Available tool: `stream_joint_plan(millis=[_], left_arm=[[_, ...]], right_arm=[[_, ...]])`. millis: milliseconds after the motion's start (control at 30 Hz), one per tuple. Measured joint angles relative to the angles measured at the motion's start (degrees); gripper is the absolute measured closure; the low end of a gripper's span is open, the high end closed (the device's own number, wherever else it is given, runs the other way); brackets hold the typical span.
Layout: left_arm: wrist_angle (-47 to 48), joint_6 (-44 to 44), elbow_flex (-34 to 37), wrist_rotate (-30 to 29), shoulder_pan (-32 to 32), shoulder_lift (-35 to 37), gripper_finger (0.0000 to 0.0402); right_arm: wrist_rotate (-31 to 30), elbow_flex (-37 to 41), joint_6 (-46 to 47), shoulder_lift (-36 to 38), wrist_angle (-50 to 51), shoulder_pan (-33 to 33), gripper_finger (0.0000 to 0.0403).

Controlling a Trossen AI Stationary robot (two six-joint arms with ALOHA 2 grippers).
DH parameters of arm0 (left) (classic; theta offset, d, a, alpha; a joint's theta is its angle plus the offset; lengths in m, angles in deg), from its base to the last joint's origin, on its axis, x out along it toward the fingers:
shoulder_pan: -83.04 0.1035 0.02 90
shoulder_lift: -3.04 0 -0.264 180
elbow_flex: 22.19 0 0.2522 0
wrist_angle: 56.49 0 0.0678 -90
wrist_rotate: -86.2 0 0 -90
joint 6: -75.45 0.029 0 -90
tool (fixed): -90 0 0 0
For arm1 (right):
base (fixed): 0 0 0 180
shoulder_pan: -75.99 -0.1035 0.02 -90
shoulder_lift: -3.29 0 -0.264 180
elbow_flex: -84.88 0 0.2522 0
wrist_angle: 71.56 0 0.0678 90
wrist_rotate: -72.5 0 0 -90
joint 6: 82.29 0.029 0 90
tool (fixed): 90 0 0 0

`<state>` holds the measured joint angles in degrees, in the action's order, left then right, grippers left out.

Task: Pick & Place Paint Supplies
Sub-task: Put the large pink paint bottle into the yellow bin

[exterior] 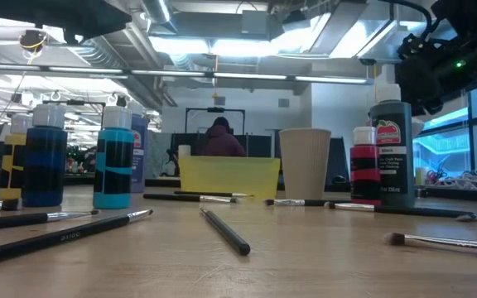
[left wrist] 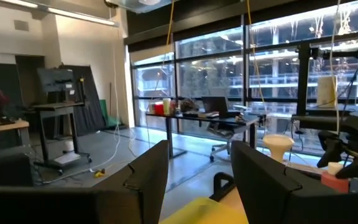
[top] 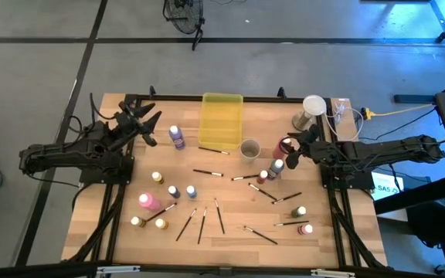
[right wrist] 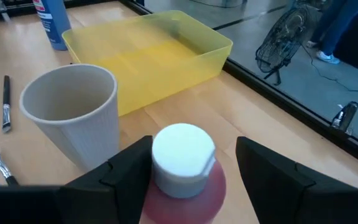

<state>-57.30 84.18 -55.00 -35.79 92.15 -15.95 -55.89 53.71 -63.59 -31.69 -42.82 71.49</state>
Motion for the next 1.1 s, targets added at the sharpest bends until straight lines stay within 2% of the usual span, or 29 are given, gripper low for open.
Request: stream_joint_plan(millis=[200, 333, 433, 567, 733, 933, 1100], left_arm=[[0.2, 0.93, 0.0, 0.0, 0.0, -0.04, 0.0233], [1.1, 1.67, 0.0, -1.0, -0.01, -0.04, 0.0233], [5.3, 1.81, 0.0, -2.92, 0.01, -0.04, 0.0233], [9.75, 1.99, 0.0, -6.09, 0.01, -0.04, 0.0233], [10.24, 1.72, 0.0, -6.48, 0.0, -0.04, 0.0233], [10.91, 0.89, 0.01, -6.01, -0.01, -0.04, 0.0233], [11.07, 0.9, 0.0, -5.97, -0.01, -0.04, 0.0233]], right_arm=[[0.01, 0.02, 0.42, -0.01, -0.02, 0.0, 0.0209], [-0.06, 0.0, 3.05, 0.02, 1.07, 0.0, 0.025], [-0.61, -0.1, 5.64, 0.06, 2.48, 0.0, 0.0282], [-0.94, -0.13, 8.66, 0.06, 3.06, 0.02, 0.0284], [-0.91, -0.12, 9.78, 0.06, 2.61, 0.03, 0.0284], [3.69, -0.16, 6.33, -0.03, -3.27, -0.11, 0.0284], [3.67, -3.5, 4.29, -0.03, -2.81, -0.07, 0.0284]])
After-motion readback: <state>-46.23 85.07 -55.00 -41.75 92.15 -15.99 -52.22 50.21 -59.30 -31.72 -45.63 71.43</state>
